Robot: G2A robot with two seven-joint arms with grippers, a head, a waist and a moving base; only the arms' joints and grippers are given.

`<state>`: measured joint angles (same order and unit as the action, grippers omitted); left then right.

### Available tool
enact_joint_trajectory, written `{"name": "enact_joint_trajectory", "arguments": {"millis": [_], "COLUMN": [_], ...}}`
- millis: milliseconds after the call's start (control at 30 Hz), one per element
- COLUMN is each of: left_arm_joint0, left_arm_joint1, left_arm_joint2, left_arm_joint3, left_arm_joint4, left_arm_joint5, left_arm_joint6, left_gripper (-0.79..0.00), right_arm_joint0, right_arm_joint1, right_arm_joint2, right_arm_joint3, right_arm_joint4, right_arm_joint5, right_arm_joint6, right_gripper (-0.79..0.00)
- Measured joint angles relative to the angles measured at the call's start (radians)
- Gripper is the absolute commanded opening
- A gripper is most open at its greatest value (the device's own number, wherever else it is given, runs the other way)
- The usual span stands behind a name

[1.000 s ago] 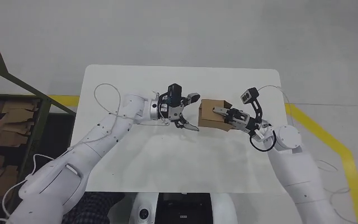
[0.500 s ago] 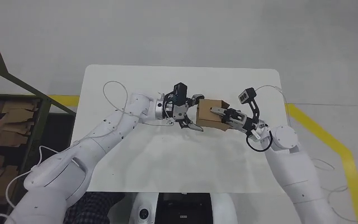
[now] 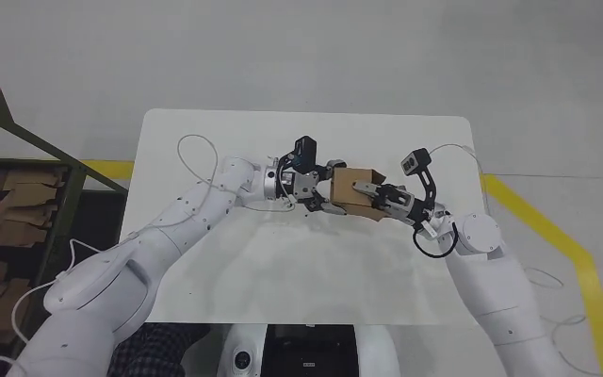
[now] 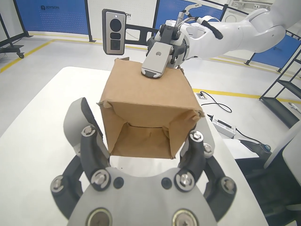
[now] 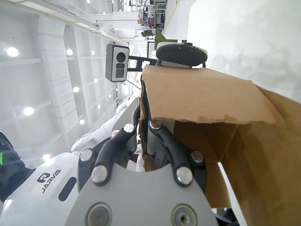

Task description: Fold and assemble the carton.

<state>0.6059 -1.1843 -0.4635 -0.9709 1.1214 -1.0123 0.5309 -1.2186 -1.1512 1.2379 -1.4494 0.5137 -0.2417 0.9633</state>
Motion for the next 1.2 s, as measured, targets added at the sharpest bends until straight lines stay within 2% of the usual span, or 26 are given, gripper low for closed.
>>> {"name": "enact_joint_trajectory", "arguments": {"millis": [200,233,300,433,500,600,733,1200], "left_arm_joint0": [-0.006,-0.007,-0.007,-0.012,-0.014,-0.017,-0.019,-0.023], "left_arm_joint1": [-0.001,-0.001,0.0,0.002,0.003,0.004,0.007,0.018], "left_arm_joint2": [0.019,0.021,0.026,0.035,0.04,0.046,0.053,0.075], "left_arm_joint3": [0.001,0.001,0.002,0.004,0.004,0.004,0.004,-0.002], "left_arm_joint4": [-0.022,-0.024,-0.035,-0.053,-0.06,-0.069,-0.076,-0.073], "left_arm_joint5": [0.0,0.0,0.0,0.0,0.0,0.0,0.0,0.0], "left_arm_joint6": [-0.009,-0.009,-0.007,-0.01,-0.013,-0.013,-0.011,0.029], "left_gripper": [-0.179,-0.24,-0.274,-0.252,-0.252,-0.252,-0.249,-0.292], "right_arm_joint0": [-0.005,-0.005,-0.006,-0.007,-0.008,-0.008,-0.009,-0.023], "right_arm_joint1": [0.0,0.0,0.001,0.001,0.001,0.002,0.002,0.012], "right_arm_joint2": [0.003,0.003,0.004,0.004,0.005,0.005,0.006,0.044], "right_arm_joint3": [-0.008,-0.009,-0.011,-0.014,-0.016,-0.018,-0.02,-0.032], "right_arm_joint4": [-0.002,-0.002,-0.003,-0.006,-0.007,-0.008,-0.005,0.012], "right_arm_joint5": [0.002,0.003,0.005,0.01,0.012,0.015,0.022,0.035], "right_arm_joint6": [-0.018,-0.021,-0.027,-0.032,-0.034,-0.035,-0.032,-0.003], "right_gripper": [-0.785,-0.785,-0.785,-0.785,-0.742,-0.634,-0.591,-0.597]}}
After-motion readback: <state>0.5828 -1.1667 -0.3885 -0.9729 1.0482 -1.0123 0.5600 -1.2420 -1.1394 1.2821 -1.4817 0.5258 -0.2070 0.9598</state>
